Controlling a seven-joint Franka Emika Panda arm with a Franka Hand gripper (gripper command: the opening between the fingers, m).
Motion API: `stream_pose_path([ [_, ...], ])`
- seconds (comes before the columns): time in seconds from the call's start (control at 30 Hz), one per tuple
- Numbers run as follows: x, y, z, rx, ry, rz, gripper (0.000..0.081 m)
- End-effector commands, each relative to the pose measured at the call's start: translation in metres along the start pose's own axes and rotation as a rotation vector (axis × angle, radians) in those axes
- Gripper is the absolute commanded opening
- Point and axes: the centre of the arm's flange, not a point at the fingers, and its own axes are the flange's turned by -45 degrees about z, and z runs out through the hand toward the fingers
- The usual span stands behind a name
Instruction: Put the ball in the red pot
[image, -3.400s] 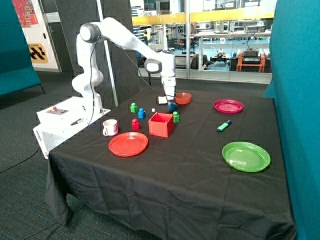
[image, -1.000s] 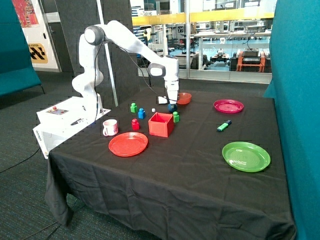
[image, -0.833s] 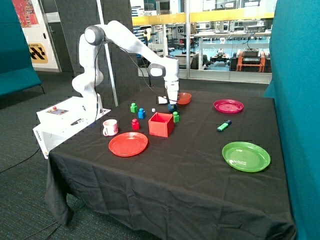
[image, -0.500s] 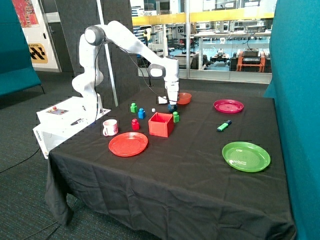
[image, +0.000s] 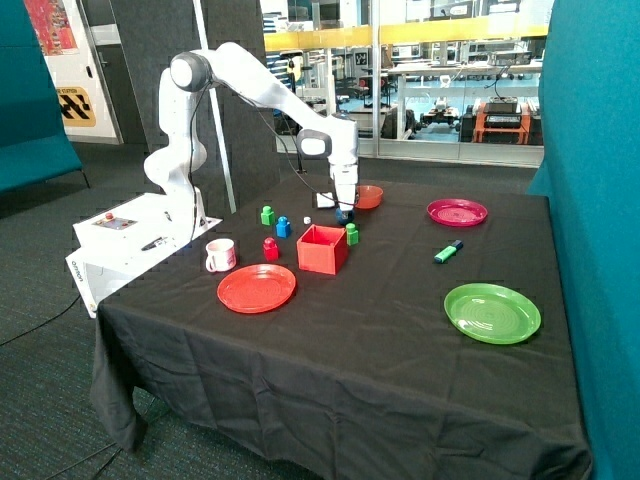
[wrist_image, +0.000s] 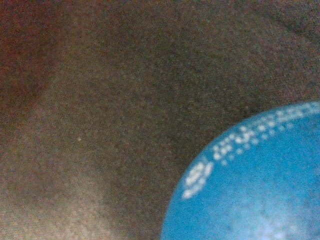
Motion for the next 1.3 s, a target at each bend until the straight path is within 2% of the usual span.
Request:
stream_pose_path([
  [0.0,0.0012,-0.0034,0.0015,0.0008,0.0006,-0.001,0.0728],
  [0.17,0.0011,-0.0044,0.0024,0.0008,0.0005,0.000,0.0703],
  [0.53,-0.0008,-0.0030,0.0040,0.0008,0.0005,0.002,0.0489],
  [0.67,-0.0015,-0.0027,0.0046,0.0008,0.0006,-0.002,0.0344],
  [0.83,-0.0020,-0.0022,0.0050,0.0008,0.0006,-0.006,0.0088],
  [0.9,-0.0020,-0.0018,0.0051,0.0008,0.0006,-0.006,0.0022],
  [1.27,-0.0042,-0.0008,0.0068,0.0008,0.0006,-0.011,0.0000],
])
